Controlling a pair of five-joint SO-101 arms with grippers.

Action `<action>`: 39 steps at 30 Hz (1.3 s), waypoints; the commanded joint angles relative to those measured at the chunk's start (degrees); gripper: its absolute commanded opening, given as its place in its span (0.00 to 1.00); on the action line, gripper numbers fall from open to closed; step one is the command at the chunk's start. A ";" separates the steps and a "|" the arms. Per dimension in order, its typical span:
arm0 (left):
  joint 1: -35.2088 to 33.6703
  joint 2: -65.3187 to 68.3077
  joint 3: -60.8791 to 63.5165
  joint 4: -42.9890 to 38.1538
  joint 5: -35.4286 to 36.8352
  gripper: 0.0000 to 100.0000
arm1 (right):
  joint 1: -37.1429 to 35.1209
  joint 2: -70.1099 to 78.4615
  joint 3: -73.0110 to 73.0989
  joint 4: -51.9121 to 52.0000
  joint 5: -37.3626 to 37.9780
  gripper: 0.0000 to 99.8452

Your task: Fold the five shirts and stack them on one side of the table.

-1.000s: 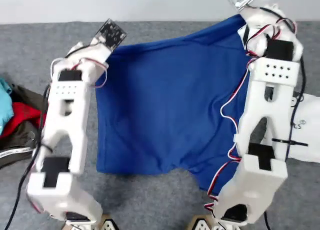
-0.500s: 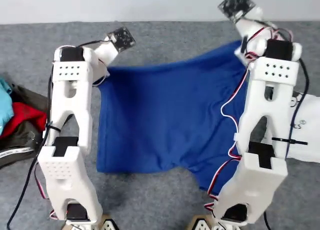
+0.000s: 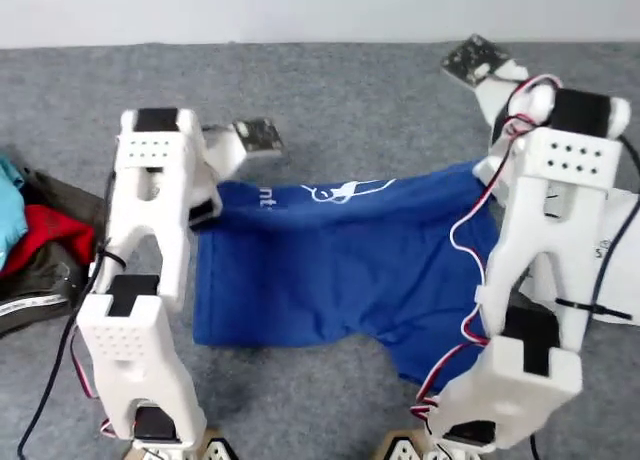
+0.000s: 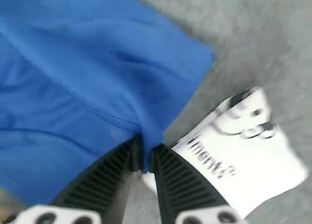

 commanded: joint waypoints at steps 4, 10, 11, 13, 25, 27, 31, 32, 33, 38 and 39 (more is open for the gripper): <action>2.02 -7.38 9.98 1.85 -1.05 0.02 | 2.33 -13.67 17.23 2.51 3.25 0.01; 2.11 -7.91 16.48 1.85 -1.05 0.02 | 5.32 -24.13 30.33 2.42 6.77 0.01; 2.20 -7.91 17.71 1.85 -1.14 0.02 | 6.11 -25.36 31.65 2.42 7.47 0.01; 2.64 -7.91 20.09 1.85 -1.23 0.02 | 7.78 -26.86 33.67 2.42 8.53 0.01; 3.16 -7.91 25.71 1.85 -1.93 0.02 | 17.27 -30.02 39.74 2.51 15.47 0.01; 2.90 -7.91 26.24 1.85 -2.73 0.02 | 17.27 -31.43 41.85 2.51 15.47 0.01; 2.55 -7.91 26.33 1.76 -2.64 0.04 | 17.19 -33.98 45.89 2.42 16.79 0.02; 2.55 -7.91 26.33 1.76 -2.55 0.05 | 17.36 -34.59 46.77 2.42 16.88 0.04; 2.55 -7.91 26.24 1.76 -1.93 0.07 | 17.54 -35.21 47.30 2.51 16.88 0.08; 3.08 -12.66 26.24 1.76 3.34 0.13 | 20.53 -40.22 47.47 2.33 16.88 0.30; 3.08 -14.68 26.24 1.76 3.43 0.13 | 20.53 -41.01 47.47 2.33 16.88 0.31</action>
